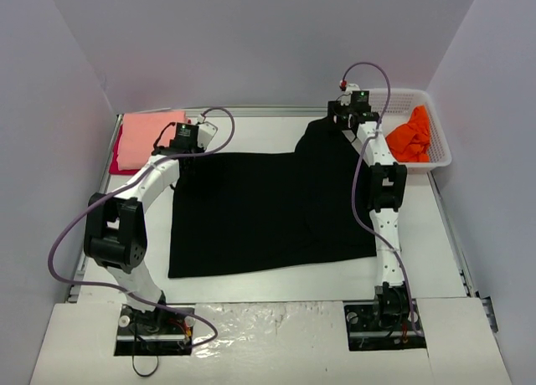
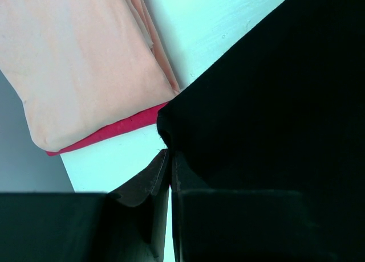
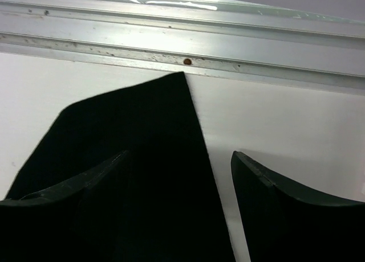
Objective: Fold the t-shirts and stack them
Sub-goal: Grap the side of the flattened tshirt furthest away from the robot with both arms
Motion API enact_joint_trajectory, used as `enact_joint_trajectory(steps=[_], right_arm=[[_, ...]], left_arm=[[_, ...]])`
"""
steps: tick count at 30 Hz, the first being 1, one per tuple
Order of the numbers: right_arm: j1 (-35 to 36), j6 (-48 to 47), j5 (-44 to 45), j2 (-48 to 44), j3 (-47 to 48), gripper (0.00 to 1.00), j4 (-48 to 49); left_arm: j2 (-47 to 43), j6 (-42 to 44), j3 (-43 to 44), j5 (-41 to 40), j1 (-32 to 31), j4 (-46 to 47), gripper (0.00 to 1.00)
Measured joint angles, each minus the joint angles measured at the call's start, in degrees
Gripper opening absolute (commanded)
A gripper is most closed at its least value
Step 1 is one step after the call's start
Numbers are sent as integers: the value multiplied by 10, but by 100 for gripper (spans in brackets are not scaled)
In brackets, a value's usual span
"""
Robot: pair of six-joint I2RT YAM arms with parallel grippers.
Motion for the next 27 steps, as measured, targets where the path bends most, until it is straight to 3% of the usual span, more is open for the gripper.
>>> enact_joint_trajectory(steps=[8,27], right_arm=[[-10,30,-66,9,20,67,11],[-14,57,-66,40,37,53,37]], left_arm=[[-1,0,-9,-3,0,1,2],[-1,0,-10,-6,0,0,2]])
